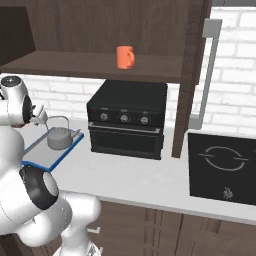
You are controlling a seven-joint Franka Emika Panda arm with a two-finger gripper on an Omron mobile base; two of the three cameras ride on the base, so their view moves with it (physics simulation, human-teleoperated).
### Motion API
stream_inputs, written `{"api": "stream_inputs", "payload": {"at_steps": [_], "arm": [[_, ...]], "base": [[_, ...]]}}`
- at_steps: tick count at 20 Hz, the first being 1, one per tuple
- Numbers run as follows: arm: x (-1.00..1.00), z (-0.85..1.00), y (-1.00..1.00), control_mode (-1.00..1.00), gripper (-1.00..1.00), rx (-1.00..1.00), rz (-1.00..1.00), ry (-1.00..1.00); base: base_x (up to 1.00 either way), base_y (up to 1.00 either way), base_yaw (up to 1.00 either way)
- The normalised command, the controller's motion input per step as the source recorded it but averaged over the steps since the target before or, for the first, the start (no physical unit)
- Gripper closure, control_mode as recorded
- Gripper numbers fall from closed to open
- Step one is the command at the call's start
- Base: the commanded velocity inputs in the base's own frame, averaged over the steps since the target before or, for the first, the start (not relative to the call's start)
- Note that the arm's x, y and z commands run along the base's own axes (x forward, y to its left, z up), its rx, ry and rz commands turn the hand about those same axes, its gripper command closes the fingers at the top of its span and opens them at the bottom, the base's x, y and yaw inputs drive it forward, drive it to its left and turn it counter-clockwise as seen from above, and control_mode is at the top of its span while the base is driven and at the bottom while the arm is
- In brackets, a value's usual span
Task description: Pick the kettle from the counter and place it on the tray. Then pick the mug from the cabinet and place it on the tray. Then close the cabinet doors.
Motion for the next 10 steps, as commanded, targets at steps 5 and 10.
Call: {"api": "stream_inputs", "payload": {"at_steps": [5, 10], "arm": [[-0.34, 0.75, -0.27, -1.0, -1.0, -0.26, 0.28, -0.08], [-0.33, 0.63, -0.46, -1.0, -1.0, -0.24, 0.14, -0.01]], "base": [[0.0, 0.0, 0.0], [0.0, 0.0, 0.0]]}}
